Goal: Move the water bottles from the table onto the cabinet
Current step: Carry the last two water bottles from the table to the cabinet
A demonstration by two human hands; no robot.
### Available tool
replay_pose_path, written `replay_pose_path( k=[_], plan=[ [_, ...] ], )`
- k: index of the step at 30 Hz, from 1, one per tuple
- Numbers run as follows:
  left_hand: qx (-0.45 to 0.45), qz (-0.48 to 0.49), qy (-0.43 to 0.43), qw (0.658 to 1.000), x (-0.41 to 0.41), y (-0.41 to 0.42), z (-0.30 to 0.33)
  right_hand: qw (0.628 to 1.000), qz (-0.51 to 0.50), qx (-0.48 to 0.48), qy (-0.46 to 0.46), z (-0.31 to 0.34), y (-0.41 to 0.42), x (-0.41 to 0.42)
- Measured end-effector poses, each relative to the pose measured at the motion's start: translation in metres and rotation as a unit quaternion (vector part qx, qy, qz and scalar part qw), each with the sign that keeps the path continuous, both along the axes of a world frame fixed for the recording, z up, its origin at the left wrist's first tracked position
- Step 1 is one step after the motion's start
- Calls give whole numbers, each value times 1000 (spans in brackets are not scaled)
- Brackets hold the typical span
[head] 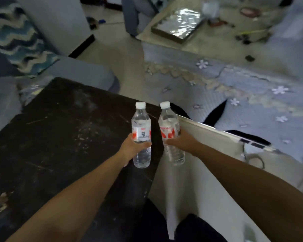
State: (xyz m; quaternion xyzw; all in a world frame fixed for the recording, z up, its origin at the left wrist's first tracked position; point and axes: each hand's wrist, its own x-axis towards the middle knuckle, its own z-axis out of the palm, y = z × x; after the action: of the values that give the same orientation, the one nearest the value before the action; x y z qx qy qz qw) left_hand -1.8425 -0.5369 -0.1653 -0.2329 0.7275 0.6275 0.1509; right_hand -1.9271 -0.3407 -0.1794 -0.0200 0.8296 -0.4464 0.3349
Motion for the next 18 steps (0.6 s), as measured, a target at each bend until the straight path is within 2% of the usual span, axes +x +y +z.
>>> replay_pose_path(
  k=[8, 12, 18],
  plan=[
    [-9, -211, 5, 977, -23, 178, -1, 979, -204, -12, 11, 2, 203, 55],
    [-39, -282, 3, 959, -13, 261, -10, 971, -240, 9, 11, -2, 295, 102],
    [-33, -416, 24, 908, 22, 389, -18, 937, -348, 43, 12, -12, 421, 200]
  ],
)
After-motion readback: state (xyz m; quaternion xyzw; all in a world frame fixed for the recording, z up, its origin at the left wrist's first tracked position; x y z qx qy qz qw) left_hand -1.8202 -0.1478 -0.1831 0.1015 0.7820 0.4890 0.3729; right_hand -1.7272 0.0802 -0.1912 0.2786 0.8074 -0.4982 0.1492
